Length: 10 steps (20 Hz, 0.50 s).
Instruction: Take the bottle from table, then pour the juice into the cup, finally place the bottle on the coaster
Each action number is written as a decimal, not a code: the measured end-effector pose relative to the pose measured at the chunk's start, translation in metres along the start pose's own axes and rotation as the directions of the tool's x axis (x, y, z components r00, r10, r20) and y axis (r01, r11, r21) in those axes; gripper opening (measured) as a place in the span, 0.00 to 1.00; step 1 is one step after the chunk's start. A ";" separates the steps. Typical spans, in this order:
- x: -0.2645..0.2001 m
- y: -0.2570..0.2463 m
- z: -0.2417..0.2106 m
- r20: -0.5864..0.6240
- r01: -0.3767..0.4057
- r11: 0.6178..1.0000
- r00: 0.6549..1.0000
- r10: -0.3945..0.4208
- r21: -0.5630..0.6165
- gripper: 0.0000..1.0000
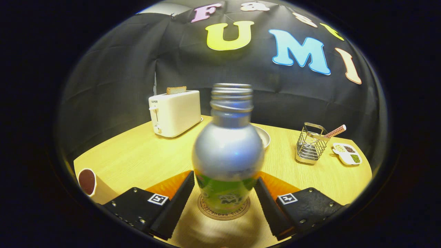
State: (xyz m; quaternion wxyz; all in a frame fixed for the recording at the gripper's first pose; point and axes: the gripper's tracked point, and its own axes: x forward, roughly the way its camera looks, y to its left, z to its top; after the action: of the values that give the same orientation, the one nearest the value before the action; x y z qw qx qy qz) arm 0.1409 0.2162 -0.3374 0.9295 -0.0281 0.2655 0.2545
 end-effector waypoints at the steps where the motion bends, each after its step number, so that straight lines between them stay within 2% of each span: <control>1: -0.001 -0.001 0.002 0.005 0.003 1.000 1.000 -0.003 0.002 0.99; 6: -0.023 -0.010 0.011 0.013 0.048 0.999 0.999 -0.048 0.017 0.99; 10: -0.058 -0.003 0.026 0.027 0.039 0.999 0.999 -0.039 -0.008 0.99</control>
State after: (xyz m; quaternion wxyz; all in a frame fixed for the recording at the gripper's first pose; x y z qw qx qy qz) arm 0.1122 0.1922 -0.2857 0.9376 -0.0340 0.2514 0.2379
